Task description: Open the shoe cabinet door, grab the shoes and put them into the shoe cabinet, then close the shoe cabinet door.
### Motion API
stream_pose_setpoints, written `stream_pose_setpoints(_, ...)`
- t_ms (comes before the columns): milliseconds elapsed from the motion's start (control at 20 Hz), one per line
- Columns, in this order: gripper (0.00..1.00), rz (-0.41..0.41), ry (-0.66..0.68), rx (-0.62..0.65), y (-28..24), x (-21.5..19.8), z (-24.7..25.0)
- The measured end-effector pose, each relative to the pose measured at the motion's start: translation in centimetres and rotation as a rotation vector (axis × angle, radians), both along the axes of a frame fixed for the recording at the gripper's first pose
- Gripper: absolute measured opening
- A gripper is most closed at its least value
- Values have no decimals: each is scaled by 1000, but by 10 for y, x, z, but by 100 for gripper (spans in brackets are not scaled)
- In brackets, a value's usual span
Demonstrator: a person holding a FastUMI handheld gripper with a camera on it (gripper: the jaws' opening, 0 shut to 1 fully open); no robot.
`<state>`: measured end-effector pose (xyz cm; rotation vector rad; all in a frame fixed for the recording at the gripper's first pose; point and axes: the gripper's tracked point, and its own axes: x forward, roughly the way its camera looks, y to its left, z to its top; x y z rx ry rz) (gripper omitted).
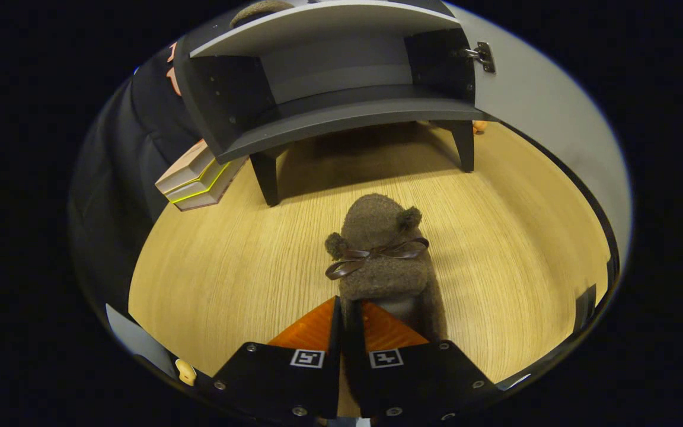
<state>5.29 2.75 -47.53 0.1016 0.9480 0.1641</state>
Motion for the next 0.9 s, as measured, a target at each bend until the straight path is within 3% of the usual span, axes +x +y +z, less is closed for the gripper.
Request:
stream_pose_setpoints(450,6,-21,-1,4,-6,3,11)
stream_pose_setpoints(900,5,-42,-79,8,-34,-5,93)
